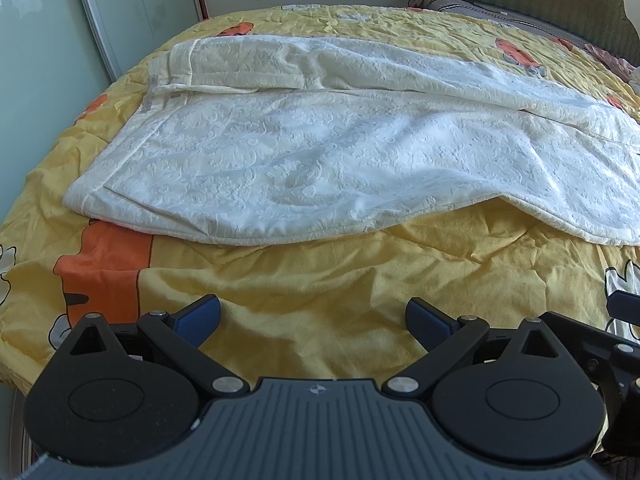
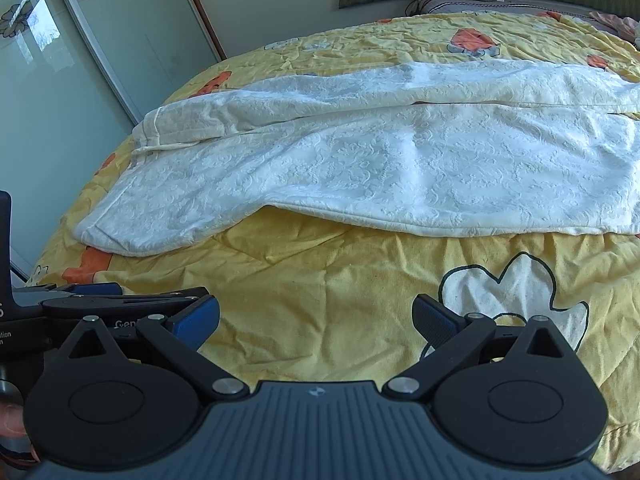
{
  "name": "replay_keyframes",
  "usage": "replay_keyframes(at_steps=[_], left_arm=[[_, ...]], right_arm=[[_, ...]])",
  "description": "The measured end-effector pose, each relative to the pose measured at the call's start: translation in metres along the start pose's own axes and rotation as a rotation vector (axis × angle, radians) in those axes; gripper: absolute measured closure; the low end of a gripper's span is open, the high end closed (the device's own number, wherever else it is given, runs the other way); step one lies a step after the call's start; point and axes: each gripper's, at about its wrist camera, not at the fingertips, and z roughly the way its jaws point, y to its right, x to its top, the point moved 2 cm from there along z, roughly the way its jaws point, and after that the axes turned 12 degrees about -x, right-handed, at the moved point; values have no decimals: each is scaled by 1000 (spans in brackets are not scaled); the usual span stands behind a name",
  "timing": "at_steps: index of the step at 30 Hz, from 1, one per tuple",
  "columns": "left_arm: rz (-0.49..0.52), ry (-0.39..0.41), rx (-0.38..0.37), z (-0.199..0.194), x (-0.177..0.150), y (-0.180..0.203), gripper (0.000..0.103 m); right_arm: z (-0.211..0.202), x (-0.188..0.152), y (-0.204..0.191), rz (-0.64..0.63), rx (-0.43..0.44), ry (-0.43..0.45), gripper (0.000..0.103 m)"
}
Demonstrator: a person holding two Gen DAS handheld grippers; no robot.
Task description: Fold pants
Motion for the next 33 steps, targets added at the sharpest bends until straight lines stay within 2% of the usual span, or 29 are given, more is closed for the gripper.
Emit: replay_keyframes(at_steps=[10, 14, 16, 19, 22, 24, 27, 33], left_arm=[[0, -1, 1, 0, 1, -2, 4], [2, 42, 5, -8, 4, -4, 4], [13, 89, 14, -15, 10, -5, 4], [37, 134, 37, -22, 22, -7, 3], [26, 144, 35, -20, 36, -17, 3], [13, 145, 46, -16, 45, -24, 3], [-13, 140, 65, -8, 56, -37, 3], [-66, 125, 74, 6, 73, -62, 3]], right_arm=[[-1, 1, 0, 2, 9, 12, 0], [-5, 9, 3, 8, 55, 40, 0], [-13, 21, 6, 0, 118, 118, 0], [-22, 50, 6, -82, 186, 278, 0], [-12, 87, 0, -205, 210, 397, 0], [5, 114, -7, -281, 202, 426, 0], [49, 163, -22, -399, 223, 357, 0], [149, 257, -47, -349, 364, 199, 0]])
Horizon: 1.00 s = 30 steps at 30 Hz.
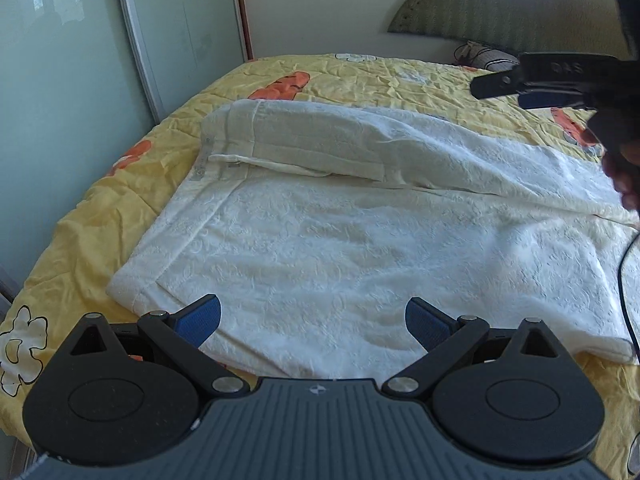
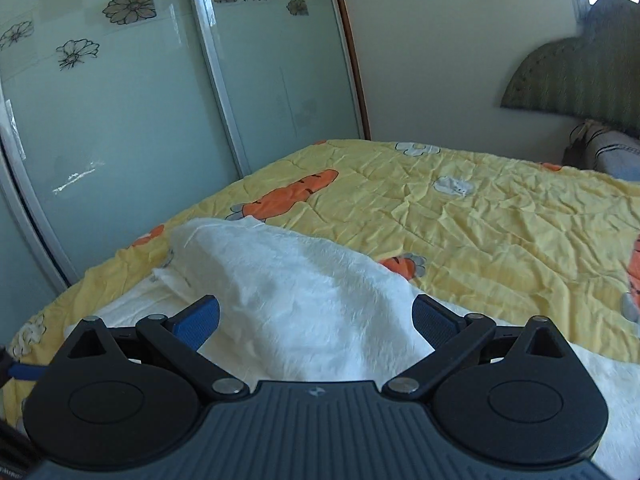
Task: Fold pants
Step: 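Grasp the pants leg hem with the right gripper while the left gripper approaches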
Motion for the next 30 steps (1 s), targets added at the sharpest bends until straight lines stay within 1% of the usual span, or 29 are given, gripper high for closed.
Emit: replay_keyframes(at_steps=[1, 3, 5, 6, 7, 9, 10, 11, 12, 13, 14, 15, 16, 17, 19, 20, 21, 23, 25, 26, 29, 30], left_arm=[[-3, -5, 1, 3, 2, -2, 3], [-8, -19, 3, 10, 5, -7, 3], [-10, -36, 5, 18, 6, -12, 3], [-12, -46, 7, 22, 7, -14, 3], [-15, -56, 8, 26, 8, -16, 3], [-24, -71, 5, 33, 9, -21, 3], [-30, -75, 5, 36, 10, -24, 3], [-33, -78, 5, 38, 12, -26, 3], [-37, -81, 6, 40, 13, -29, 3], [-39, -82, 6, 42, 15, -31, 3], [-41, -85, 5, 44, 18, -34, 3], [-42, -86, 4, 46, 22, -37, 3], [-43, -80, 5, 48, 26, -40, 3], [-46, -73, 8, 50, 31, -43, 3], [-72, -64, 3, 54, 45, -51, 4], [-95, -49, -2, 55, 52, -56, 4], [-125, -23, -10, 55, 62, -61, 4], [-180, 3, -14, 55, 75, -72, 5], [-262, 50, -55, 50, 86, -82, 4], [-305, 80, -83, 47, 89, -88, 4], [-442, 150, -163, 39, 89, -104, 3], [-499, 174, -206, 37, 86, -109, 3]], right_arm=[[17, 8, 6, 20, 7, -19, 0], [62, 21, 20, 69, 44, -77, 1], [96, 29, 27, 92, 66, -120, 1], [114, 32, 28, 85, 62, -139, 1], [129, 34, 27, 62, 51, -153, 6], [153, 36, 23, -3, 32, -189, 10], [163, 35, 20, -38, 30, -212, 15], [172, 33, 17, -74, 34, -242, 24], [177, 31, 15, -102, 40, -267, 30], [177, 29, 11, -149, 49, -258, 35], [176, 28, 8, -186, 69, -259, 52], [175, 29, 6, -204, 92, -261, 60], [172, 28, 4, -212, 93, -255, 72], [167, 27, 0, -238, 80, -236, 79], [152, 22, -12, -313, 47, -179, 86], [141, 18, -24, -389, -6, -121, 90], [128, 13, -36, -462, -40, -68, 91], [97, -4, -64, -639, -94, 52, 93], [65, -27, -91, -810, -132, 158, 93], [44, -45, -106, -909, -139, 222, 93], [2, -91, -131, -1082, -131, 312, 93], [-11, -108, -138, -1144, -131, 342, 93]])
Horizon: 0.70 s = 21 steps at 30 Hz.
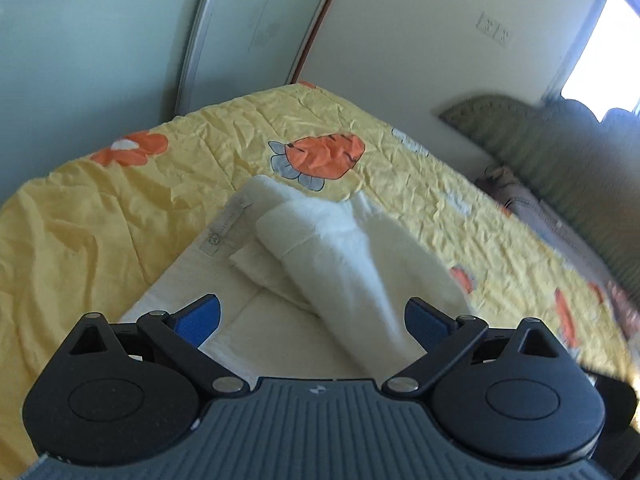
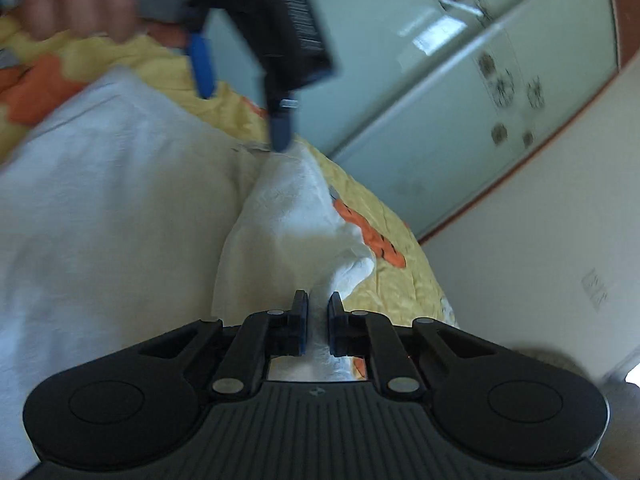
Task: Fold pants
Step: 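Grasp the pants leg hem with the right gripper while the left gripper approaches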
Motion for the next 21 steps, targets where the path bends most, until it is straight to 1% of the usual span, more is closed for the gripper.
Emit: replay_keyframes(at_steps=[1, 3, 5, 7, 9, 11, 13, 15, 16, 18, 20, 21], left_arm=[[-47, 6, -39, -2, -1, -4, 3], [-103, -21, -98, 0, -3, -8, 3], [-120, -59, -120, 5, -5, -8, 3], [-129, -90, -131, 8, -5, -6, 3], [-127, -122, -147, 9, -3, -3, 3], [-106, -139, -150, 8, -2, 4, 3], [-32, -124, -98, 2, -3, 15, 3], [35, -91, 5, -5, -9, 21, 3], [48, -77, 48, -8, -12, 21, 4], [36, -43, 100, -14, -19, 12, 8], [-14, -28, 131, -20, -24, -5, 18], [-53, -28, 139, -22, -27, -15, 32]], right_arm=[[-13, 1, -10, -36, -2, 24, 93], [-35, 3, -27, -79, 5, 70, 93], [-49, 3, -41, -123, -10, 109, 93], [-58, 4, -48, -137, -15, 120, 93], [-71, 6, -55, -181, -41, 161, 93], [-82, 9, -60, -223, -48, 203, 93], [-88, 11, -63, -234, -13, 214, 93], [-92, 8, -71, -270, 1, 216, 93], [-93, 6, -73, -281, 8, 214, 93], [-103, 3, -79, -258, 26, 194, 94], [-104, 1, -78, -214, 32, 174, 94], [-105, 1, -78, -192, 25, 168, 94]])
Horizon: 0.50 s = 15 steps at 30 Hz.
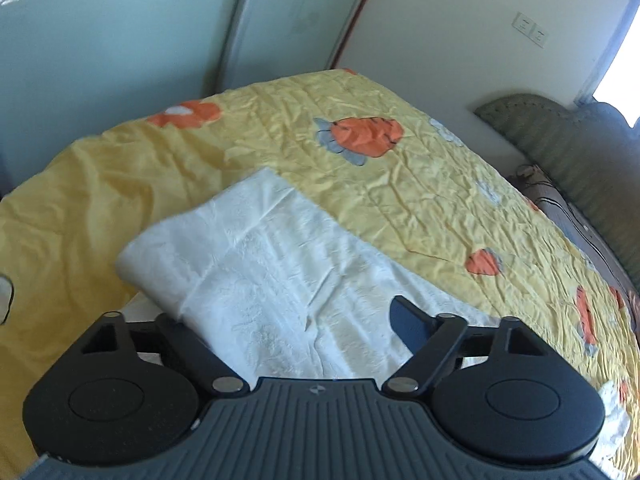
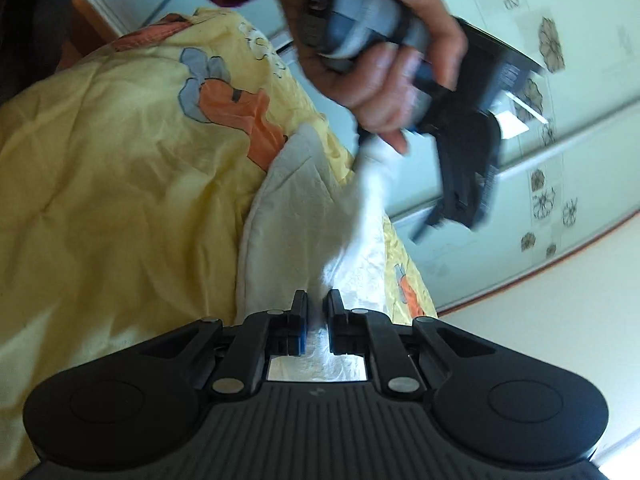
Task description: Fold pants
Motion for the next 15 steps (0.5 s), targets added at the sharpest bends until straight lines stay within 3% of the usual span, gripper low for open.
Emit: replay_keyframes(at_steps=[3, 6, 7, 8, 13, 15], left_arm=[[-112, -13, 27, 0, -5, -32, 58], [-160, -1, 4, -3, -9, -53, 76], [-160, 3, -5, -5, -10, -55, 80], [-154, 6, -13, -6, -10, -57, 80], [-112, 15, -15, -6, -13, -53, 81], [-66, 26, -2, -6, -16, -47, 81]], right_arm=[[0, 2, -1, 14, -25, -26, 91], [-3, 1, 6, -7, -53, -58, 68], [-5, -2, 11, 0, -49, -72, 54], [-5, -4, 19, 18, -27, -98, 44], [-7, -26, 75, 146, 88, -227, 43], [-2, -38, 95, 194, 176, -267, 43]])
